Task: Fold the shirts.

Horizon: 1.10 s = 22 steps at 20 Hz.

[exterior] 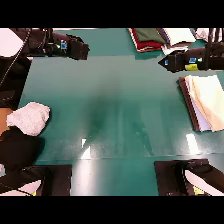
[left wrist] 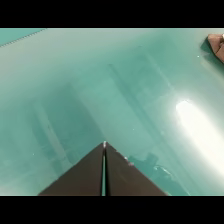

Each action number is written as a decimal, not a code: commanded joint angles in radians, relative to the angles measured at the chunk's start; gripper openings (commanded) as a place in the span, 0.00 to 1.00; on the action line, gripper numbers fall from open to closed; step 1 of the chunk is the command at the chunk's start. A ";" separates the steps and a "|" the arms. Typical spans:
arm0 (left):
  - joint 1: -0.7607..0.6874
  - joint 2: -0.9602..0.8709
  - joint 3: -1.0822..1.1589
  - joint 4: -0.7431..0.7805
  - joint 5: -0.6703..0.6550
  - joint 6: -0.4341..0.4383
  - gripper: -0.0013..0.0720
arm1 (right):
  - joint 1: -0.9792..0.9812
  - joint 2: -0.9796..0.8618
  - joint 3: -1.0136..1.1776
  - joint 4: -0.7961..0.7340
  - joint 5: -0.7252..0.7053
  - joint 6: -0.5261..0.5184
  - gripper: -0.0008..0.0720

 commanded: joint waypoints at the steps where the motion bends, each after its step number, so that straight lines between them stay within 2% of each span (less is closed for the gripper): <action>1: 0.000 0.000 0.001 0.000 0.003 0.000 0.05 | 0.002 -0.001 0.000 0.001 0.000 0.000 0.03; 13: 0.002 0.001 0.002 0.009 0.025 0.000 0.05 | 0.002 -0.001 0.000 0.002 0.001 0.000 0.03; 16: 0.092 0.047 0.000 0.135 -0.142 -0.042 0.05 | 0.002 -0.001 0.000 0.002 0.002 0.000 0.03; 18: 0.220 0.098 -0.040 0.230 -0.259 -0.060 0.05 | 0.002 -0.001 0.000 0.002 0.007 0.000 0.03; 21: 0.410 0.157 -0.214 0.345 -0.344 -0.051 0.05 | 0.002 -0.001 0.000 0.002 0.007 0.000 0.03; 22: 0.469 0.161 -0.295 0.388 -0.351 -0.051 0.27 | 0.002 -0.001 0.000 0.002 0.008 0.000 0.03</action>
